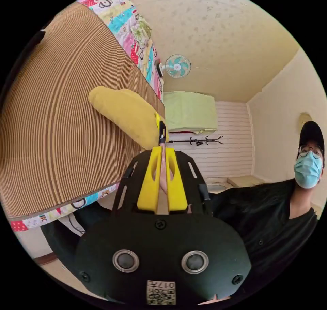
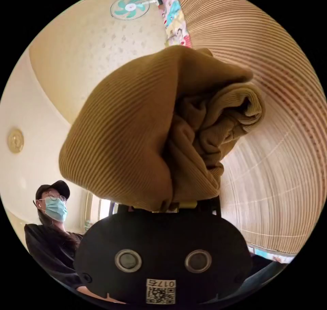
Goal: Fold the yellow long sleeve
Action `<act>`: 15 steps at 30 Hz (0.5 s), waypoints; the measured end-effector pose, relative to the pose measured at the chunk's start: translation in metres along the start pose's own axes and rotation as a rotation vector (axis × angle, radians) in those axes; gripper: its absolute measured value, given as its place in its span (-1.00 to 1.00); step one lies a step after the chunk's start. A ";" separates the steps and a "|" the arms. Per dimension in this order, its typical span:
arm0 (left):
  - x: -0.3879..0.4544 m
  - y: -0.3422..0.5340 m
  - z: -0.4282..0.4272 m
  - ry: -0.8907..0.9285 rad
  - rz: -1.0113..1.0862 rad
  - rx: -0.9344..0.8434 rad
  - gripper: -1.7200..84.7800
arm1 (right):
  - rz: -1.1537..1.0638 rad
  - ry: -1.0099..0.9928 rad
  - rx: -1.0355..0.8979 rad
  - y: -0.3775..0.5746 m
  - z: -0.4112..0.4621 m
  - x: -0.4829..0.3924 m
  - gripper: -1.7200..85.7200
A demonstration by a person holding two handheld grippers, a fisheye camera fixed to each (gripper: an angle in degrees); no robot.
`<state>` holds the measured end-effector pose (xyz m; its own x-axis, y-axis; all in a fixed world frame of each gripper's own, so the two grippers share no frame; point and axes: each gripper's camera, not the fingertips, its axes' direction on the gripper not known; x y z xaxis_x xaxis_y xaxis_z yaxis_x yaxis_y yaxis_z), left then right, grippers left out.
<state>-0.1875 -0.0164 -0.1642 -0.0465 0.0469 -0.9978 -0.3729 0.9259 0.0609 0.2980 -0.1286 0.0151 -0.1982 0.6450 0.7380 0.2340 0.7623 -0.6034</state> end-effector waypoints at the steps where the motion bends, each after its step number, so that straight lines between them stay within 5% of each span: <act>1: 0.013 0.021 -0.042 -0.059 0.036 0.043 -0.86 | -0.022 -0.035 -0.059 0.015 0.045 -0.013 -0.60; 9: 0.045 0.197 -0.224 -0.290 0.020 0.335 -0.87 | 0.010 -0.353 -0.202 0.147 0.351 -0.039 -0.67; 12: 0.037 0.256 -0.242 -0.360 -0.036 0.440 -0.86 | 0.053 -0.196 -0.254 0.202 0.445 0.001 -0.71; 15: 0.019 0.300 -0.241 -0.326 -0.083 0.544 -0.86 | 0.325 0.135 -0.442 0.261 0.494 0.102 -0.77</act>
<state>-0.5233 0.1721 -0.1588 0.2786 -0.0006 -0.9604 0.1647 0.9852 0.0472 -0.1311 0.1625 -0.2160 0.0669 0.8082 0.5851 0.6450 0.4124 -0.6434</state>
